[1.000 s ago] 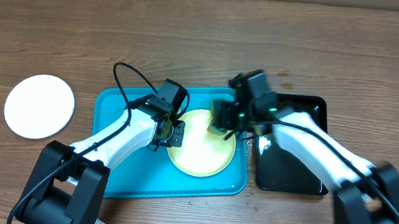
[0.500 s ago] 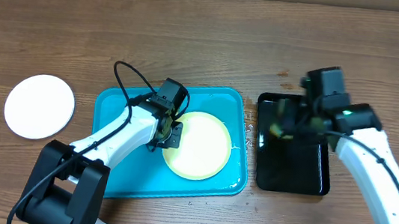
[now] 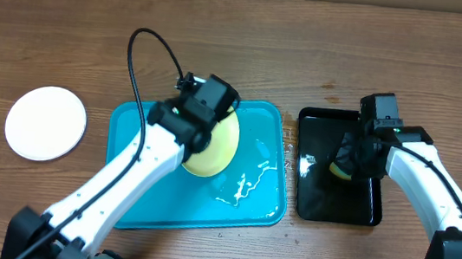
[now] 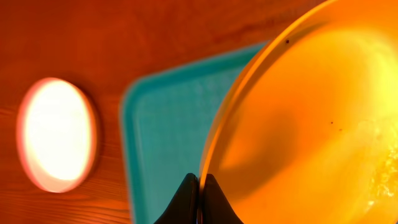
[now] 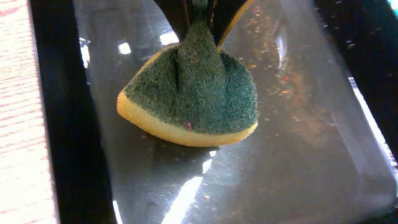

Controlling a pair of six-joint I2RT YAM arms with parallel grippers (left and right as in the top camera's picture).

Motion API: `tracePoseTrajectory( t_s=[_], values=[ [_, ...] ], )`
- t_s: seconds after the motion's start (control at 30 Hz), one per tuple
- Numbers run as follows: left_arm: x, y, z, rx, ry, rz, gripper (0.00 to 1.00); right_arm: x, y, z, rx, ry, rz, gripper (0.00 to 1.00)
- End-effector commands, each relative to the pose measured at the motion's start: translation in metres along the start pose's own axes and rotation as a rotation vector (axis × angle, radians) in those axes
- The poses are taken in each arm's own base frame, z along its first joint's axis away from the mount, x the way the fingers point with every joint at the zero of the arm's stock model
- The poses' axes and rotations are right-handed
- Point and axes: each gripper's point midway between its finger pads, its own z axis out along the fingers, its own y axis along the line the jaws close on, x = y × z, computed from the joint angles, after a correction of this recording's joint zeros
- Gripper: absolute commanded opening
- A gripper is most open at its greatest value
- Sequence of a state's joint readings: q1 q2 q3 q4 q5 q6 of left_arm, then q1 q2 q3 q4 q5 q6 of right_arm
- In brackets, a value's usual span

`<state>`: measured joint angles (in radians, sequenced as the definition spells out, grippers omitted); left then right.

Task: Clean dirty plates on tray and stack at the side
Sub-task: 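Return the sponge with the right gripper to the black tray, then lift the yellow plate with the left gripper and carry it left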

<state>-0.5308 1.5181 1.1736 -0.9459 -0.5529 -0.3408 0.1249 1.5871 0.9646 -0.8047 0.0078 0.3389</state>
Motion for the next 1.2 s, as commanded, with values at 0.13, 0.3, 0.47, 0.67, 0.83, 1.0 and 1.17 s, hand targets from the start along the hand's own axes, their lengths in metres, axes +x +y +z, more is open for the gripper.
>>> tracePoseTrajectory(
  t_s=[0.13, 0.3, 0.47, 0.67, 0.83, 1.0, 1.17],
  values=[
    [-0.041, 0.015, -0.098, -0.361, -0.438, 0.099, 0.04, -0.007, -0.012, 0.000, 0.073, -0.041, -0.034, 0.06],
    [-0.045, 0.004, -0.158, -0.528, -0.671, 0.169, 0.04, -0.012, -0.017, -0.001, 0.105, -0.066, -0.034, 0.10],
    [-0.043, -0.002, -0.177, -0.558, -0.742, 0.181, 0.04, -0.014, -0.016, 0.000, 0.102, -0.075, -0.047, 0.10],
    [-0.042, -0.006, -0.170, -0.518, -0.717, 0.189, 0.04, -0.013, -0.017, 0.006, 0.097, -0.087, -0.058, 0.13],
    [-0.032, -0.023, -0.133, -0.308, -0.569, 0.150, 0.04, -0.010, -0.018, 0.007, 0.099, -0.075, -0.058, 0.33],
    [-0.007, -0.033, -0.077, -0.019, -0.262, -0.071, 0.04, -0.001, -0.013, 0.008, 0.063, -0.036, -0.056, 1.00],
    [-0.001, 0.022, -0.036, -0.062, -0.084, -0.338, 0.04, -0.001, -0.011, 0.008, 0.056, -0.035, -0.056, 1.00]
  ],
)
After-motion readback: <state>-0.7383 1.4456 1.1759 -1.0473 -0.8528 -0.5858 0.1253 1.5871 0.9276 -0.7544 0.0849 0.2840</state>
